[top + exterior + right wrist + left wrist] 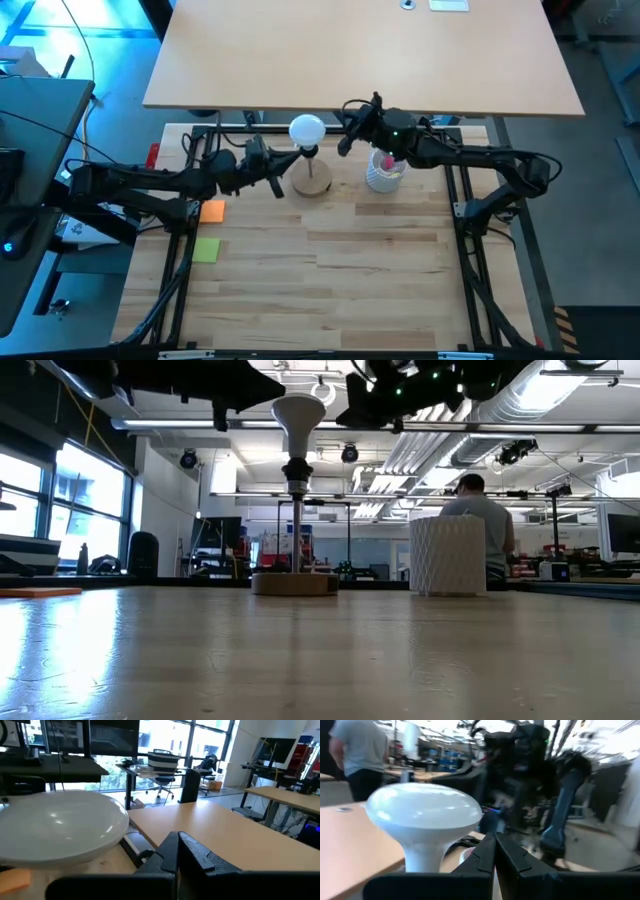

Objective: Screw lightbulb
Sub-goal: Remove the white lightbulb from the brown lamp

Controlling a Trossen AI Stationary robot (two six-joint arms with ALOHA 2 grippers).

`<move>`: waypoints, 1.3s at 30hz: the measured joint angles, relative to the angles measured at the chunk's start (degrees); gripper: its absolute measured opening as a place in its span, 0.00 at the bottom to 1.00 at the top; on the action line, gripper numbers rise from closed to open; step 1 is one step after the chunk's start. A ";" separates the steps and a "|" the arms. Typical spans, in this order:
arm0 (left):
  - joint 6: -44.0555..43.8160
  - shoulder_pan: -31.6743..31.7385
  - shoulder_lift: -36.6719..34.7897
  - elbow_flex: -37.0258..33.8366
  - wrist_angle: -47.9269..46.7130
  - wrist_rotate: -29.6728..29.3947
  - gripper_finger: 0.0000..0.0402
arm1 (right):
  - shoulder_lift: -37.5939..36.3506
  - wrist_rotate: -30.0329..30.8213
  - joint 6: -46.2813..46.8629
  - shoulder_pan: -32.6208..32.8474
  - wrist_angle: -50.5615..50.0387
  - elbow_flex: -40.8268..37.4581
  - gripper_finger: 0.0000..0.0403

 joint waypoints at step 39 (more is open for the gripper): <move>8.27 5.70 -4.67 0.04 -7.51 -13.07 0.00 | 1.09 -7.62 3.73 2.76 0.39 -0.07 0.00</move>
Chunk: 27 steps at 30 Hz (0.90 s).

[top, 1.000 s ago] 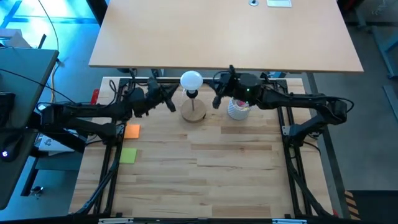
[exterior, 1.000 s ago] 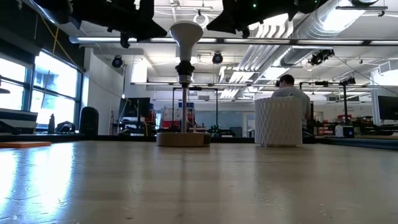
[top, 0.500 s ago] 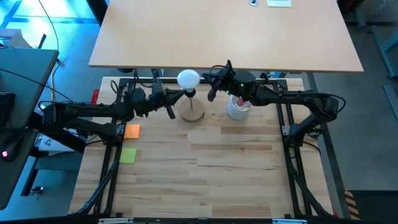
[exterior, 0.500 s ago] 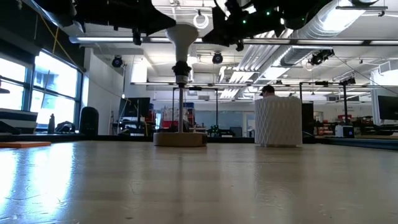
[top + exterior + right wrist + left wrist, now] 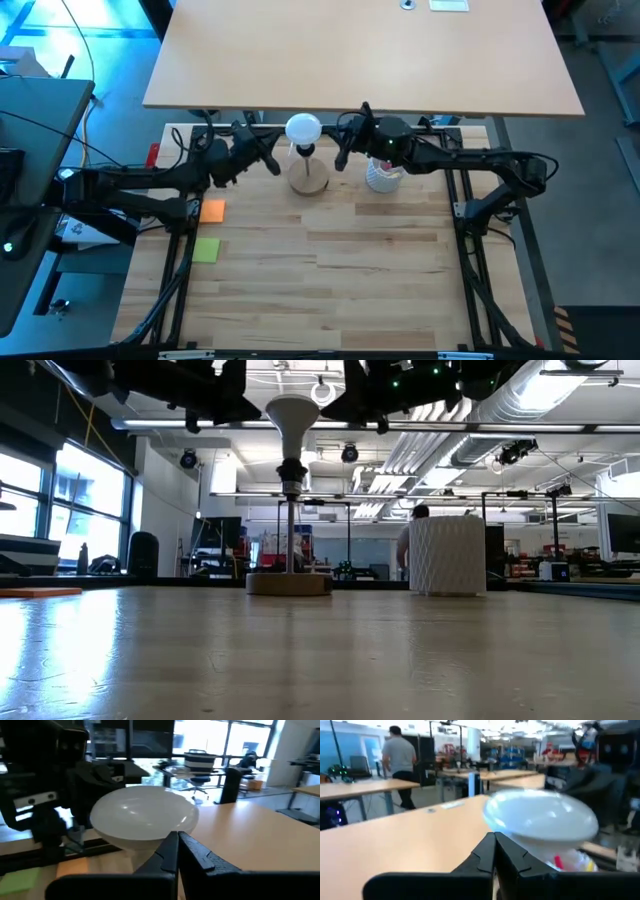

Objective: Screw lightbulb
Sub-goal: Remove the white lightbulb from the brown lamp

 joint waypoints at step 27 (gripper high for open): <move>-3.40 2.93 2.16 0.00 3.97 15.60 0.00 | 0.31 10.32 -0.33 2.59 2.83 0.02 0.00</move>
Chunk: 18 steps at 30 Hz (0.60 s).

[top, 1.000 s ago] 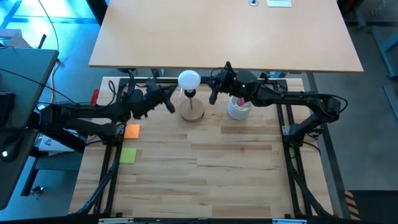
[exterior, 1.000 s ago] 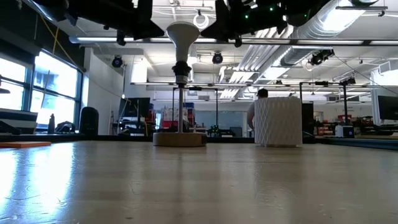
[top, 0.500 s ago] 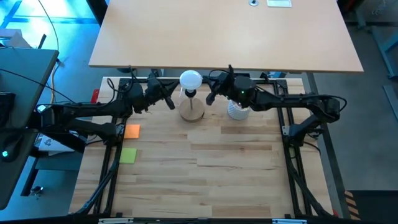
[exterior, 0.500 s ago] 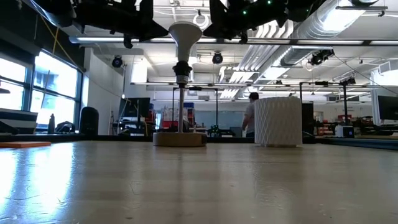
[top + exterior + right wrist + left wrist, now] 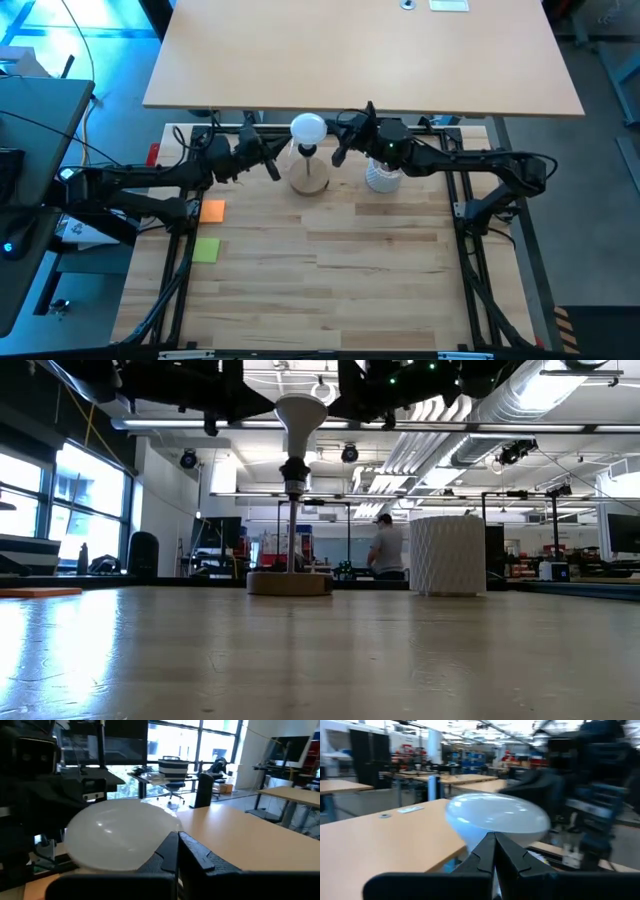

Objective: Screw lightbulb
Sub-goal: Remove the white lightbulb from the brown lamp

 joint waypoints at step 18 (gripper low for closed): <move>2.53 -8.98 -2.58 0.00 -2.33 -10.56 0.00 | -4.46 1.00 -9.33 -6.31 -4.05 0.00 0.00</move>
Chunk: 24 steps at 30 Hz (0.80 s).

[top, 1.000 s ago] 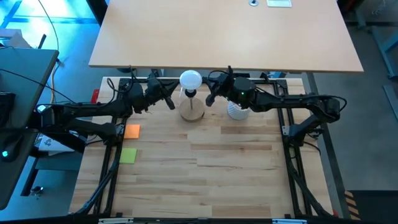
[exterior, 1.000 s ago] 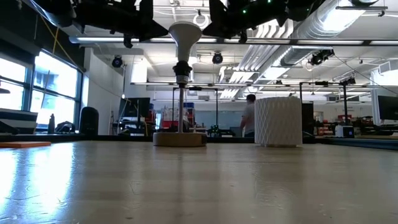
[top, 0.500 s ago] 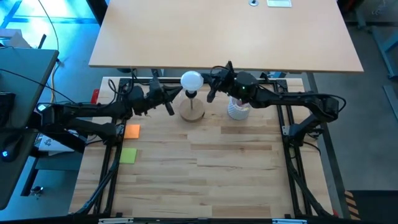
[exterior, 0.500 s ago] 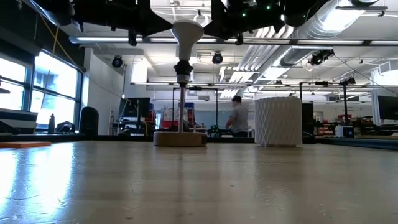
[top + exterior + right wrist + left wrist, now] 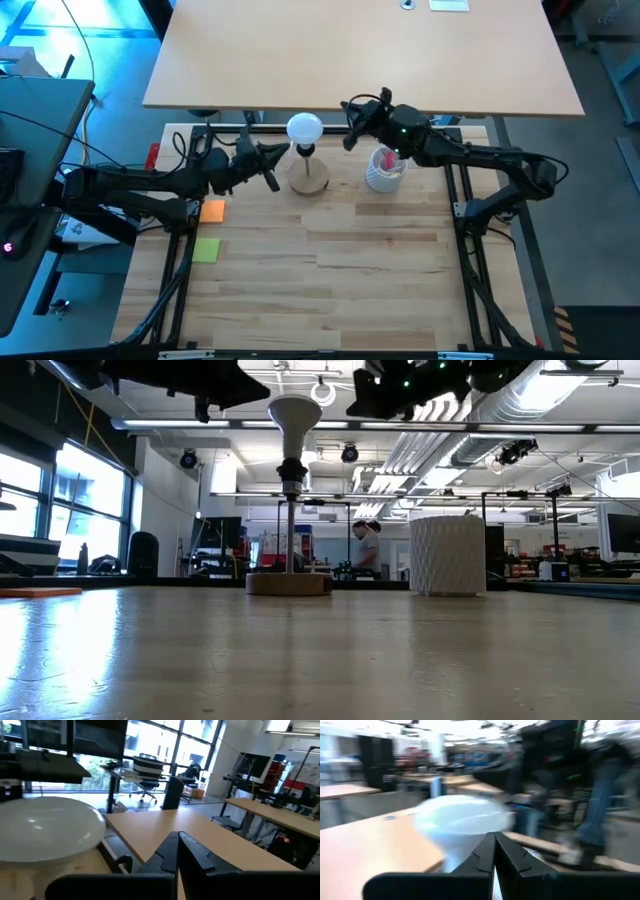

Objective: Screw lightbulb
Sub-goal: Remove the white lightbulb from the brown lamp

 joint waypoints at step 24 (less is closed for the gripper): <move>-4.16 6.71 0.92 0.00 3.56 15.17 0.00 | 9.52 -6.22 9.38 0.68 9.97 0.00 0.00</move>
